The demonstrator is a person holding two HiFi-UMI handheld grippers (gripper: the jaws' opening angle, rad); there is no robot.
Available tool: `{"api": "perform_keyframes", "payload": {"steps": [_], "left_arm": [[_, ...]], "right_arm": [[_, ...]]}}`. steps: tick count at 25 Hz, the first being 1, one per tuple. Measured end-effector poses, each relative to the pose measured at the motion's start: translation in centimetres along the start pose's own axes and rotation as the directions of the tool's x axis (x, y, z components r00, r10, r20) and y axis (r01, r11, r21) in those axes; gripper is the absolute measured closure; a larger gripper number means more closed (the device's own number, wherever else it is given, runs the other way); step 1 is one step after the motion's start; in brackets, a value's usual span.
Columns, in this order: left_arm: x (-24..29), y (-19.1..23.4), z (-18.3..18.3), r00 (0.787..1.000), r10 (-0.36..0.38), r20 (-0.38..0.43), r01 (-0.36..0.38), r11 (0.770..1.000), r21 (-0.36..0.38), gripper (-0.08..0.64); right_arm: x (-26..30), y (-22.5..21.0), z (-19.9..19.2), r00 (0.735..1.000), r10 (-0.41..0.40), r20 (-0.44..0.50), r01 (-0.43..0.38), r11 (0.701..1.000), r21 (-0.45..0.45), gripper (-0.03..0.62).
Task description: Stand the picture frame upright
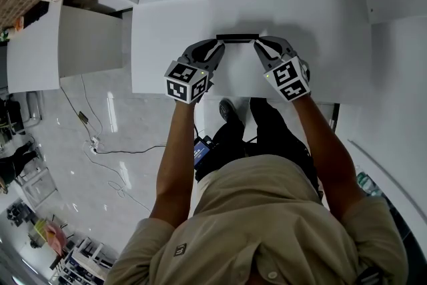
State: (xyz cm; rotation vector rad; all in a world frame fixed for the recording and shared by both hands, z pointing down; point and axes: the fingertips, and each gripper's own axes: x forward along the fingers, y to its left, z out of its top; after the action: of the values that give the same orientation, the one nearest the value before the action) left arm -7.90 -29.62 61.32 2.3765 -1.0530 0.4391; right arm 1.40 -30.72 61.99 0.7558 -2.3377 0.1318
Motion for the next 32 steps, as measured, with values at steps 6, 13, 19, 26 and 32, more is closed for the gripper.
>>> {"api": "perform_keyframes", "payload": {"steps": [6, 13, 19, 26, 32], "left_arm": [[-0.1, -0.1, 0.0, 1.0, 0.001, -0.004, -0.001, 1.0, 0.01, 0.479], [-0.3, -0.6, 0.3, 1.0, 0.006, 0.005, -0.006, 1.0, 0.016, 0.479], [-1.1, -0.7, 0.5, 1.0, 0.012, 0.007, -0.012, 1.0, 0.027, 0.479], [-2.4, -1.1, 1.5, 1.0, 0.026, 0.018, -0.027, 0.998, 0.051, 0.479], [-5.7, -3.2, 3.6, 0.998, 0.03, 0.061, -0.037, 0.993, 0.114, 0.479]], "right_arm": [[0.0, 0.1, 0.1, 1.0, 0.014, -0.003, -0.014, 1.0, -0.002, 0.558], [-0.6, -0.1, -0.2, 1.0, 0.017, -0.004, -0.017, 1.0, -0.009, 0.557], [-1.0, 0.0, -0.2, 1.0, 0.015, -0.005, -0.015, 1.0, -0.011, 0.557], [-2.3, -0.1, 0.0, 1.0, 0.009, -0.001, -0.009, 1.0, -0.026, 0.555], [-5.3, 0.6, 1.7, 0.999, -0.016, 0.043, 0.017, 0.999, -0.034, 0.554]]}}
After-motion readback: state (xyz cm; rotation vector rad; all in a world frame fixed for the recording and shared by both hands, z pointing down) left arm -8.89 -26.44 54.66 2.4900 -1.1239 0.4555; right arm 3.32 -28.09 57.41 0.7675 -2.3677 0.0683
